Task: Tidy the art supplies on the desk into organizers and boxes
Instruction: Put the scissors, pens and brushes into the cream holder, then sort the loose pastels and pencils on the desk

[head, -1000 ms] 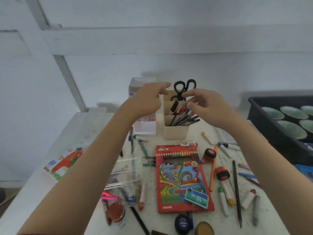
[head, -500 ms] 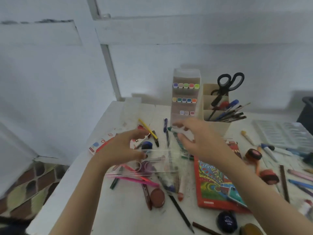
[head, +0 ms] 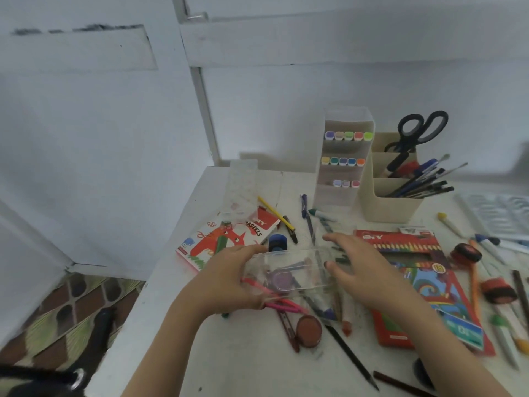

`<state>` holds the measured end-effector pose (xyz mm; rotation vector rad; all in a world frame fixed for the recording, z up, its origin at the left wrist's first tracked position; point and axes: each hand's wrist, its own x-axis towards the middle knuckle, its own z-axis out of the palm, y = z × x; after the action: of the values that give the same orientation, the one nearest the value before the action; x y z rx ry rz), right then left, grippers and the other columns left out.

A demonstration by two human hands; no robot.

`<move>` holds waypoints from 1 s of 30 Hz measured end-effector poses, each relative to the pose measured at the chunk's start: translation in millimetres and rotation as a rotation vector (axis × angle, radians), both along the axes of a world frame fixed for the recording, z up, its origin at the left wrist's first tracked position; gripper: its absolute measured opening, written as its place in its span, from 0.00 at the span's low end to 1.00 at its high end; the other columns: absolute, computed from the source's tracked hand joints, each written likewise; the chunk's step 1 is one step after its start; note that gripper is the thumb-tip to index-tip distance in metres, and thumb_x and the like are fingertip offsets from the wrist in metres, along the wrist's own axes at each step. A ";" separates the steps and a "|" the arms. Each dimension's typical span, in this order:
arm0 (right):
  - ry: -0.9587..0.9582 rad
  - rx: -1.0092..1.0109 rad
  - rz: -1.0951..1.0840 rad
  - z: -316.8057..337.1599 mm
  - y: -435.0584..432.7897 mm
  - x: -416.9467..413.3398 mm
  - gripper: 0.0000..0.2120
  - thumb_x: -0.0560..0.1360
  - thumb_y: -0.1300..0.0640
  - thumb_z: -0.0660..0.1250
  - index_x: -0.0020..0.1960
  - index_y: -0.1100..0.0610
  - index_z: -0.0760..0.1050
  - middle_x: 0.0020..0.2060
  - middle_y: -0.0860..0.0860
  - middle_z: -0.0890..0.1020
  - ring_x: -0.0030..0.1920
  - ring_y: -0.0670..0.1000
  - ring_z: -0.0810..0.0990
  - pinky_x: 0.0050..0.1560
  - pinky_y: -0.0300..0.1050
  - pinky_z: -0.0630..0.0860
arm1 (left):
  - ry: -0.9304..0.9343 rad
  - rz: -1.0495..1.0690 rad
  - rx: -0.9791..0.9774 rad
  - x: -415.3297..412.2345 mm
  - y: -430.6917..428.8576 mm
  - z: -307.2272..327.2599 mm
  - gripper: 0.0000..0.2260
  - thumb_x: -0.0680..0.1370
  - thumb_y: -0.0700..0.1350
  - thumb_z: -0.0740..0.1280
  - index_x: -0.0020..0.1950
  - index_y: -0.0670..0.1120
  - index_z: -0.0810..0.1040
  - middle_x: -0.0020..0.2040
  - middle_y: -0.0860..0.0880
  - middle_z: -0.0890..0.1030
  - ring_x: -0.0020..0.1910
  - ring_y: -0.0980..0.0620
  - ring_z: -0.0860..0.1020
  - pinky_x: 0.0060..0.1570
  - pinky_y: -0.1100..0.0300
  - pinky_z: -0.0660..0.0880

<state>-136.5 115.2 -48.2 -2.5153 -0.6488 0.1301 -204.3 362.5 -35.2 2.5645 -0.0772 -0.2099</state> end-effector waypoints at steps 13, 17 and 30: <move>-0.067 -0.063 -0.041 -13.7 12.7 -15.5 0.26 0.76 0.42 0.59 0.72 0.46 0.60 0.72 0.48 0.63 0.71 0.48 0.60 0.68 0.43 0.57 | -0.165 0.341 -0.182 -37.8 58.1 14.0 0.30 0.63 0.53 0.78 0.58 0.67 0.68 0.47 0.70 0.74 0.48 0.69 0.73 0.40 0.72 0.66; -0.030 -0.191 0.001 -18.7 15.7 -15.9 0.28 0.74 0.36 0.59 0.72 0.34 0.54 0.76 0.48 0.51 0.75 0.49 0.49 0.73 0.51 0.49 | -0.161 0.437 -0.119 -47.6 59.7 -2.0 0.33 0.62 0.56 0.78 0.64 0.58 0.69 0.53 0.60 0.75 0.55 0.57 0.73 0.51 0.57 0.70; 0.077 -0.141 0.027 -13.3 -1.8 -15.0 0.23 0.70 0.47 0.62 0.63 0.35 0.62 0.76 0.48 0.51 0.75 0.50 0.49 0.72 0.53 0.52 | -0.087 0.574 -0.041 -51.9 46.7 -16.7 0.42 0.62 0.58 0.78 0.72 0.53 0.63 0.65 0.46 0.72 0.64 0.45 0.69 0.62 0.45 0.67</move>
<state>-151.5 113.3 -61.5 -2.6224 -0.6631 0.2901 -256.2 409.2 -51.9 2.4369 0.6067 0.1217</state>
